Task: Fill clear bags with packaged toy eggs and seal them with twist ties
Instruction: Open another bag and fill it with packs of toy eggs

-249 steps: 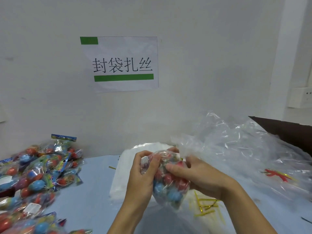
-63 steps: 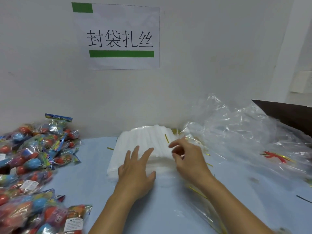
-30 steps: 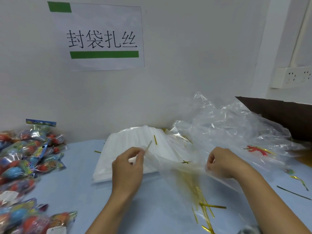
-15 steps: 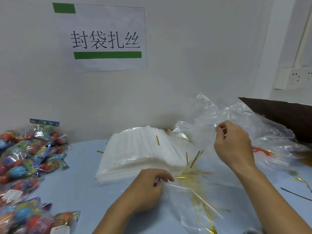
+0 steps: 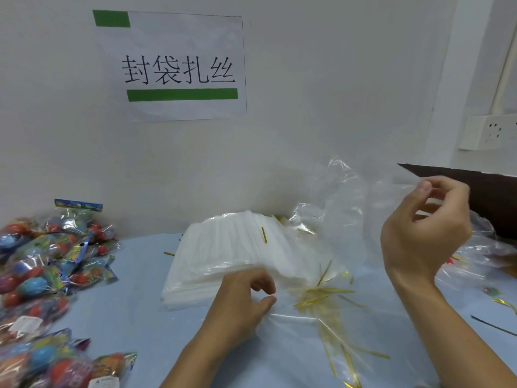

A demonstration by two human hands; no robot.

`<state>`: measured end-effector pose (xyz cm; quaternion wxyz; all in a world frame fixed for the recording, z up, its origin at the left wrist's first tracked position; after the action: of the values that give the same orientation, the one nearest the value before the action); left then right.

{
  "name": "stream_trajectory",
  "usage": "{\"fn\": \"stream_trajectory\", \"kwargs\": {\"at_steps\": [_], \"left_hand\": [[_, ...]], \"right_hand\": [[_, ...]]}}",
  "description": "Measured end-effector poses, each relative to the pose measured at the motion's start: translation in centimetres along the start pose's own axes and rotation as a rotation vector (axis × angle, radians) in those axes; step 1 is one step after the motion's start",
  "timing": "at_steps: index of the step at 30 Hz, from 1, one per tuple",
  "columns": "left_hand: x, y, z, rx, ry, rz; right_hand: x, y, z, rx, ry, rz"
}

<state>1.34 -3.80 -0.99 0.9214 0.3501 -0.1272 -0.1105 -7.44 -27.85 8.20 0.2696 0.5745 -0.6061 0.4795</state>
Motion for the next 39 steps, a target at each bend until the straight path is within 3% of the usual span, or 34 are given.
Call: {"fn": "stream_trajectory", "kwargs": {"at_steps": [5,8,12,15,19,23,26,30,34,39], "left_hand": [[0.1,0.3,0.1,-0.075,-0.01,0.092],[0.2,1.2,0.3,-0.298,0.041,0.178],[0.6,2.6,-0.3,-0.625,0.184,0.193],[0.8,3.5,-0.6,-0.981,0.286,0.111],[0.5,5.1,-1.0,-1.331,0.368,-0.028],[0.2,5.7,-1.1,-1.274,0.37,-0.036],[-0.2,6.0,-0.6,-1.096,0.33,0.05],[-0.7,7.2,0.6,-1.091,0.171,0.096],[-0.7,7.3,1.0,-1.174,0.107,0.026],[-1.0,6.2,1.9,-1.353,0.11,-0.184]], "right_hand": [[-0.5,-1.7,-0.7,0.202,-0.219,-0.085],[-1.2,-4.0,-2.1,0.353,-0.348,-0.151],[-3.7,-8.0,-5.8,0.564,-0.476,-0.365],[-7.0,-9.0,-8.3,0.609,-0.445,-0.537],[-11.1,-8.2,-9.6,0.607,-0.227,-0.903],[-11.6,-7.3,-10.0,0.521,0.011,-1.181],[-11.5,-7.0,-10.3,0.503,0.013,-1.311],[-9.8,-7.0,-9.7,0.44,-0.13,-1.255],[-7.9,-6.3,-9.1,0.434,-0.221,-1.231],[-10.4,-6.2,-11.6,0.567,-0.109,-1.551]]}}
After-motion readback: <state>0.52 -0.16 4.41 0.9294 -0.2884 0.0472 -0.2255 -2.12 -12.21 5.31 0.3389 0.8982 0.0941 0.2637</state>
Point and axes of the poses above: each hand's wrist, its own x-axis towards the middle knuckle, its own y-axis out of the back of the hand, z = x × y, the point moved 4 cm from there along x, towards the middle knuckle, and after that the axes turned 14 degrees about y, right-handed, at the moved point
